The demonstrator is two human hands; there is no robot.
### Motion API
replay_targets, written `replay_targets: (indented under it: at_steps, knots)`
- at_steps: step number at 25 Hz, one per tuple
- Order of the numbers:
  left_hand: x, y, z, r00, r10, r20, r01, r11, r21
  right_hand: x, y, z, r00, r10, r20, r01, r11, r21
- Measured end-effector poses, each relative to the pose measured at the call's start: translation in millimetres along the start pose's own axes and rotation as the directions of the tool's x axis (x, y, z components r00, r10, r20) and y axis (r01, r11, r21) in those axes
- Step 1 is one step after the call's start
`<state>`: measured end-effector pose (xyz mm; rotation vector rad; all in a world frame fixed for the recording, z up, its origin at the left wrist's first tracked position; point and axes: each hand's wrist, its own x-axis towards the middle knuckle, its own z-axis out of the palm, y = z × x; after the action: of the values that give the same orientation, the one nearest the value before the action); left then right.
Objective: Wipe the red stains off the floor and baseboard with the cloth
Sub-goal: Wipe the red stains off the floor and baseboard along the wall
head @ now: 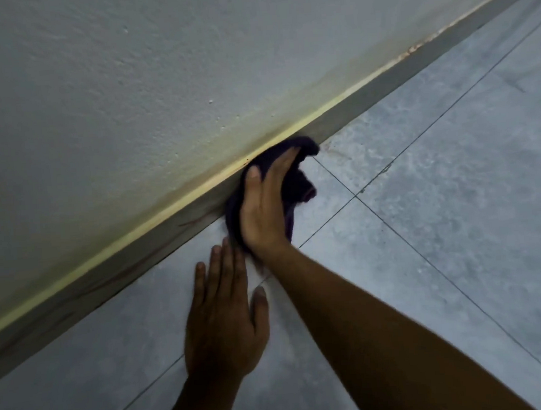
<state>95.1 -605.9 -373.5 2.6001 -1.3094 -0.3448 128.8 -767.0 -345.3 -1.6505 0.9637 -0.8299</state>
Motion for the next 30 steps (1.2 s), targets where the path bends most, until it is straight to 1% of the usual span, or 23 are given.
replay_targets:
  at_steps: [2, 3, 5, 7, 9, 10, 11, 12, 13, 14, 15, 16, 18, 19, 21, 22, 23, 24, 25, 26, 28, 29, 30]
  knots:
    - [-3, -1, -2, 1.0, 0.023, 0.008, -0.023, 0.999, -0.045, 44, 3, -17, 0.988, 0.069, -0.142, -0.071, 0.997, -0.011]
    - [-8, -7, -5, 0.999, 0.047, 0.006, -0.046, 0.995, -0.087, 60, 6, -25, 0.981, 0.084, -0.178, -0.089, 0.996, -0.02]
    - [-24, -31, -11, 0.996, 0.08, -0.029, -0.083, 0.989, -0.126, 81, 13, -38, 0.978, 0.093, -0.184, -0.095, 0.995, -0.003]
    - [-49, -60, -17, 0.995, 0.053, -0.085, -0.059, 0.995, -0.075, 84, 11, -43, 0.971, 0.14, -0.192, -0.142, 0.99, 0.005]
    - [-67, -79, -15, 0.993, 0.023, -0.112, -0.024, 1.0, -0.011, 65, 4, -33, 0.958, 0.215, -0.191, -0.229, 0.972, -0.054]
    - [-69, -83, -11, 0.992, 0.021, -0.126, -0.019, 1.0, 0.012, 41, -1, -19, 0.968, 0.192, -0.163, -0.215, 0.967, -0.136]
    - [-67, -85, -8, 0.992, 0.027, -0.12, -0.023, 0.999, 0.033, 7, -7, -4, 0.989, 0.124, -0.084, -0.141, 0.961, -0.236]
    - [-64, -85, -5, 0.993, 0.035, -0.109, -0.029, 0.998, 0.057, -34, -12, 12, 0.998, 0.015, 0.053, 0.002, 0.953, -0.302]
    - [-62, -85, -4, 0.992, 0.041, -0.118, -0.033, 0.997, 0.069, -77, -14, 30, 0.974, -0.09, 0.207, 0.152, 0.94, -0.307]
    - [-62, -86, -2, 0.99, 0.041, -0.134, -0.033, 0.997, 0.064, -107, -15, 39, 0.938, -0.131, 0.321, 0.227, 0.931, -0.285]
    - [-63, -88, -1, 0.988, 0.04, -0.15, -0.031, 0.998, 0.062, -113, -13, 40, 0.922, -0.135, 0.363, 0.256, 0.915, -0.311]
    - [-63, -88, -1, 0.986, 0.046, -0.161, -0.035, 0.997, 0.068, -95, -8, 34, 0.93, -0.123, 0.346, 0.256, 0.893, -0.371]
    - [-65, -86, -3, 0.985, 0.061, -0.163, -0.05, 0.996, 0.07, -38, 3, 4, 0.976, -0.025, 0.218, 0.158, 0.767, -0.621]
    - [-67, -84, -5, 0.985, 0.064, -0.158, -0.056, 0.997, 0.058, -6, 3, -19, 0.986, 0.035, 0.165, 0.092, 0.708, -0.7]
    - [-67, -82, -9, 0.984, 0.067, -0.163, -0.062, 0.997, 0.038, 39, 5, -56, 0.986, 0.145, 0.086, -0.021, 0.609, -0.793]
    - [-68, -81, -9, 0.983, 0.07, -0.172, -0.064, 0.997, 0.039, 45, 7, -59, 0.985, 0.166, 0.055, -0.052, 0.578, -0.814]
    - [-68, -80, -9, 0.982, 0.071, -0.177, -0.064, 0.997, 0.044, 41, 5, -52, 0.984, 0.175, 0.037, -0.072, 0.58, -0.811]
    - [-69, -79, -9, 0.982, 0.068, -0.175, -0.061, 0.997, 0.047, 27, 4, -41, 0.984, 0.166, 0.058, -0.051, 0.587, -0.808]
    - [-68, -78, -10, 0.984, 0.064, -0.167, -0.056, 0.997, 0.048, 6, 5, -30, 0.984, 0.137, 0.116, 0.013, 0.588, -0.809]
    - [-67, -79, -10, 0.987, 0.053, -0.154, -0.046, 0.998, 0.049, -20, 7, -22, 0.972, 0.081, 0.219, 0.133, 0.579, -0.805]
    - [-66, -81, -11, 0.991, 0.044, -0.123, -0.038, 0.998, 0.048, -55, 9, -28, 0.888, 0.015, 0.46, 0.373, 0.562, -0.738]
    - [-66, -81, -11, 0.992, 0.045, -0.12, -0.04, 0.998, 0.043, -52, 11, -36, 0.855, 0.013, 0.519, 0.433, 0.534, -0.726]
    - [-66, -81, -11, 0.991, 0.045, -0.124, -0.04, 0.998, 0.041, -38, 13, -42, 0.854, 0.012, 0.519, 0.447, 0.492, -0.747]
